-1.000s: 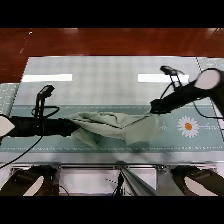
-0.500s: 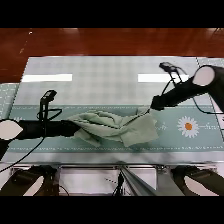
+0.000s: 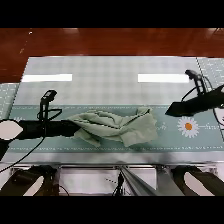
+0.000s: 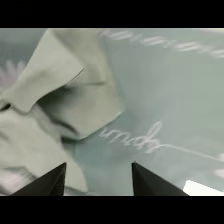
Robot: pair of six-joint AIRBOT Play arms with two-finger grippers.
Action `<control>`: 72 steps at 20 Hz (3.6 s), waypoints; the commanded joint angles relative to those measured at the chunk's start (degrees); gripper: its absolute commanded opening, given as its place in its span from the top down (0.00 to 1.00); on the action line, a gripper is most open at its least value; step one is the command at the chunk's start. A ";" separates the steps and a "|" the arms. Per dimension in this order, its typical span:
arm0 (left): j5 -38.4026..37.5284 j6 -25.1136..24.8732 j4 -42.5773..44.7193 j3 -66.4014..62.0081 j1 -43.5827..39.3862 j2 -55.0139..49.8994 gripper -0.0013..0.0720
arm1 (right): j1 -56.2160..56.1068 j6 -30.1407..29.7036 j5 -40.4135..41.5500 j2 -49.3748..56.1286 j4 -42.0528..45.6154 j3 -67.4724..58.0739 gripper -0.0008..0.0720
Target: Fold the shirts.
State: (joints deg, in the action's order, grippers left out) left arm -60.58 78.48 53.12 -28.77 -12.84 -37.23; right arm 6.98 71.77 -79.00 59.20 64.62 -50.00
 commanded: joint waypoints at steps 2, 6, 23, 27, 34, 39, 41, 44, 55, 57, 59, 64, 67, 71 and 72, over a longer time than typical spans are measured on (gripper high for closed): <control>-0.02 -0.02 0.02 0.02 -0.04 0.00 0.95 | 1.42 -8.35 3.21 -3.50 -9.20 15.65 0.32; -0.02 -0.02 0.04 0.02 -0.04 0.00 0.94 | 1.42 -12.63 6.03 -6.93 -10.32 24.02 0.22; 0.20 -3.28 0.04 -2.78 -0.02 0.59 0.95 | 1.42 -23.37 9.73 -7.45 -37.90 24.79 0.95; 3.61 -7.37 1.18 -17.77 2.29 2.84 0.95 | 1.42 -21.51 7.63 -12.28 -38.56 6.56 0.95; 9.38 -7.34 12.59 -52.57 3.41 3.32 0.95 | 1.42 -9.44 21.49 -16.09 -23.39 -34.12 0.95; 8.68 -7.30 1.11 -61.53 3.39 3.45 0.95 | 1.42 -3.93 22.47 -16.09 -22.03 -47.78 0.96; 4.46 -6.54 -2.73 -61.51 3.39 3.32 0.95 | 1.42 -3.32 22.03 -16.09 -20.65 -50.73 0.96; -8.85 -1.77 -2.58 -61.16 3.41 2.25 0.95 | 1.42 -0.72 16.31 -16.09 -12.35 -52.33 0.96; -18.88 -1.01 -2.58 -27.58 3.41 -5.29 0.95 | 1.36 5.40 -16.55 8.63 0.02 -48.30 0.96; -16.09 -4.17 -2.58 -20.28 3.41 -9.27 0.95 | -0.35 5.31 -16.20 16.96 1.84 -47.01 0.96; -13.42 -8.20 -2.56 -16.48 3.43 -14.43 0.95 | -4.37 4.98 -14.51 24.90 5.20 -47.01 0.95; -11.37 -15.89 -1.11 -16.26 3.41 -26.64 0.95 | -12.22 5.53 -7.96 36.28 6.32 -47.01 0.95; -11.41 -15.82 3.54 -16.28 3.54 -31.89 0.94 | -14.12 4.87 -3.87 37.05 6.36 -47.04 0.96; -15.37 -13.11 3.91 -19.23 8.81 -31.47 0.52 | -14.29 4.44 -3.63 37.00 6.45 -47.04 0.96; -17.73 -11.76 4.13 -21.07 11.52 -30.67 0.38 | -14.29 4.44 -3.80 37.00 6.43 -47.04 0.95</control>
State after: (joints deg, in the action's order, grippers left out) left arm -74.06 64.62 55.94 -47.20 -5.56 -67.90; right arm -6.79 76.55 -83.59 95.68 70.89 -97.06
